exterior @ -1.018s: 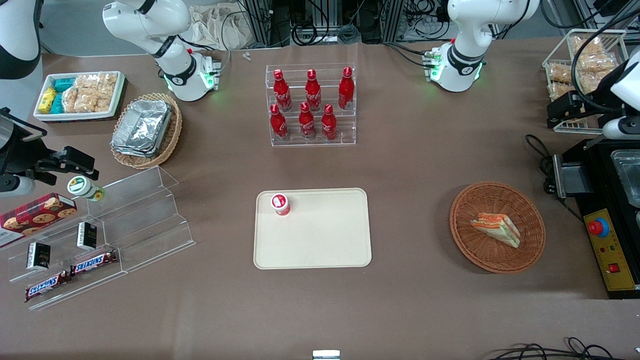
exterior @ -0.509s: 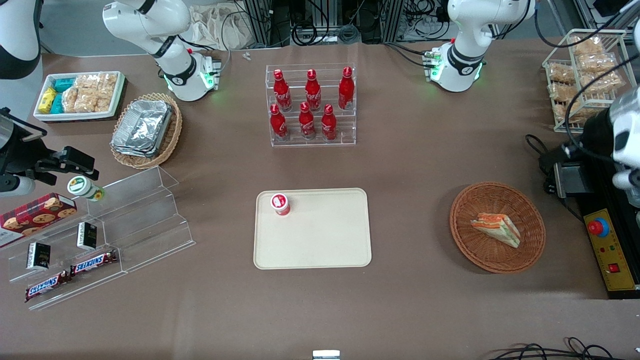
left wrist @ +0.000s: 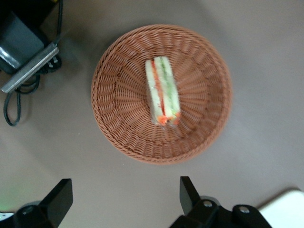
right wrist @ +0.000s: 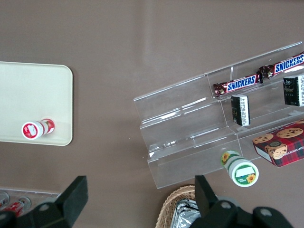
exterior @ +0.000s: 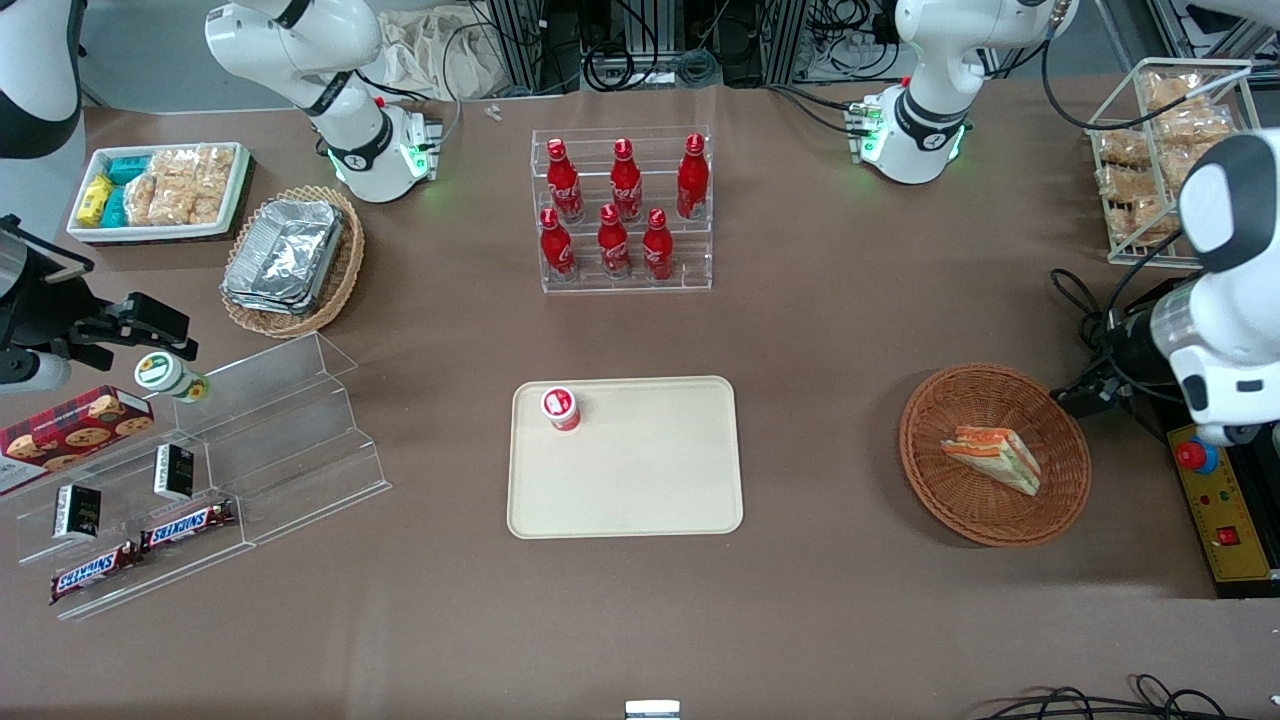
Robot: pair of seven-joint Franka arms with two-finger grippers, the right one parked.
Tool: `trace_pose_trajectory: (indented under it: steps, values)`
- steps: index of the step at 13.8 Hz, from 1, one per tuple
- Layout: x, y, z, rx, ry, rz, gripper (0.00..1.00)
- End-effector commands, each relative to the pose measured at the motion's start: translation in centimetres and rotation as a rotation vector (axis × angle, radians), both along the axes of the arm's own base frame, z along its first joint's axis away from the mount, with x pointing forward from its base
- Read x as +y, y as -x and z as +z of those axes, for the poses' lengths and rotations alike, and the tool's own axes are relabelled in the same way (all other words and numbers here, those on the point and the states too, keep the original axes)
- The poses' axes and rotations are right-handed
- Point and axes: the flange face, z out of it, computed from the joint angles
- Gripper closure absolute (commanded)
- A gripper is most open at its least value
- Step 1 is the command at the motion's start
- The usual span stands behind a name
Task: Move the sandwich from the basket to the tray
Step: 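Lower the open left gripper over the wrapped sandwich and close on it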
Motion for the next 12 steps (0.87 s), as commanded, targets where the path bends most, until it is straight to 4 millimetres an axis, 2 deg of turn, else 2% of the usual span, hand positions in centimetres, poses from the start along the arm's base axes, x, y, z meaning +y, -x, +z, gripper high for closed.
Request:
trace_pose_trajectory:
  steps: [1,4,7,12]
  values:
    - [0.9,0.3,-5.2,0.005,-0.004,0.083,0.00]
    - [2.3,-0.9,-10.6,0.007,-0.026,0.185,0.00]
    - [2.2,-1.6,-13.4,-0.004,-0.021,0.231,0.00]
    - [2.0,-2.5,-15.8,-0.043,0.021,0.289,0.00]
